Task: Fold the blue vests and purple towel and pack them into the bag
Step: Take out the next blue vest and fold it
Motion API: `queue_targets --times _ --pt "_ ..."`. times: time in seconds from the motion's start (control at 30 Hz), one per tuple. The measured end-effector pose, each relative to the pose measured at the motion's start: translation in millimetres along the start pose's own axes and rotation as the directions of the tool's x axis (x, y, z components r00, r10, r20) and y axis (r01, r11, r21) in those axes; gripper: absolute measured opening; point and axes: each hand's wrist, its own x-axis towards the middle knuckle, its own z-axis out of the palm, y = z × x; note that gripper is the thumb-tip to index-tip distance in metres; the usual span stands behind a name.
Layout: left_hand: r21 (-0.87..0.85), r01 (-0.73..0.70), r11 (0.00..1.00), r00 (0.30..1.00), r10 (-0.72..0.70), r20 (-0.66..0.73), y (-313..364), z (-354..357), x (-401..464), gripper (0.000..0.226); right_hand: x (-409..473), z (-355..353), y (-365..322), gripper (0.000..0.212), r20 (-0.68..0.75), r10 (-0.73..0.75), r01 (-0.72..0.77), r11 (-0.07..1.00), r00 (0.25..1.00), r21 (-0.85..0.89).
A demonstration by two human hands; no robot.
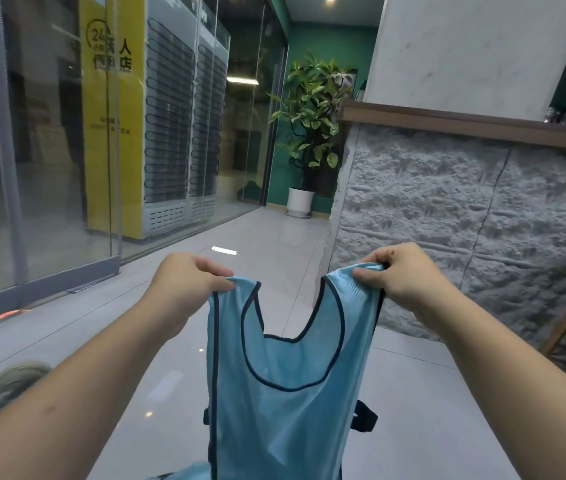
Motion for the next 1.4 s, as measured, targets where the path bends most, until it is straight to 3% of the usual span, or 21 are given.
queue_targets --times 0.13,0.23,0.3,0.53,0.73,0.87,1.03,1.17,1.27,1.4 --pt "0.098 -0.135 0.986 0.991 0.131 0.040 14.5 -10.4 3.5 0.011 3.8 -6.1 2.1 0.019 -0.166 -0.050 0.048 0.999 0.985 -0.017" --pt "0.228 -0.227 0.947 0.974 0.226 0.031 24.1 -16.4 7.7 0.009 8.4 -14.8 5.6 0.029 -0.205 -0.132 0.100 0.982 0.970 -0.158" --pt "0.290 -0.261 0.921 0.963 0.268 0.016 27.1 -20.0 12.6 0.009 12.3 -18.8 10.7 0.031 -0.223 -0.114 0.080 0.985 0.968 -0.156" --pt "0.329 -0.223 0.918 0.940 0.292 -0.175 6.9 -39.8 39.7 0.024 25.2 -25.5 39.1 0.042 -0.390 -0.026 -0.057 0.978 0.920 -0.200" --pt "0.492 -0.220 0.842 0.937 0.322 -0.132 2.8 -39.6 42.3 0.016 27.8 -24.7 49.8 0.051 -0.388 0.030 -0.117 0.972 0.921 -0.203" --pt "0.346 -0.171 0.923 0.978 0.201 -0.053 2.8 -29.1 30.7 0.024 27.9 -13.5 44.4 0.044 -0.327 0.098 -0.147 0.981 0.940 -0.128" --pt "0.176 -0.017 0.984 0.992 -0.005 0.126 5.5 -19.6 18.1 0.018 29.5 4.3 35.4 0.037 -0.211 0.152 -0.165 0.985 0.966 -0.045" --pt "0.237 0.019 0.971 0.981 -0.064 0.184 1.3 -15.0 14.0 0.018 23.7 20.9 29.3 0.033 -0.124 0.203 -0.195 0.978 0.971 0.070" --pt "0.325 0.028 0.945 0.981 -0.088 0.171 -7.5 -12.8 15.4 0.031 20.9 31.8 27.3 0.037 -0.115 0.195 -0.190 0.980 0.974 0.060" --pt "0.308 0.075 0.949 0.973 -0.137 0.185 -11.0 -10.1 16.1 0.045 16.7 38.0 21.4 0.038 -0.114 0.221 -0.214 0.974 0.969 0.073"
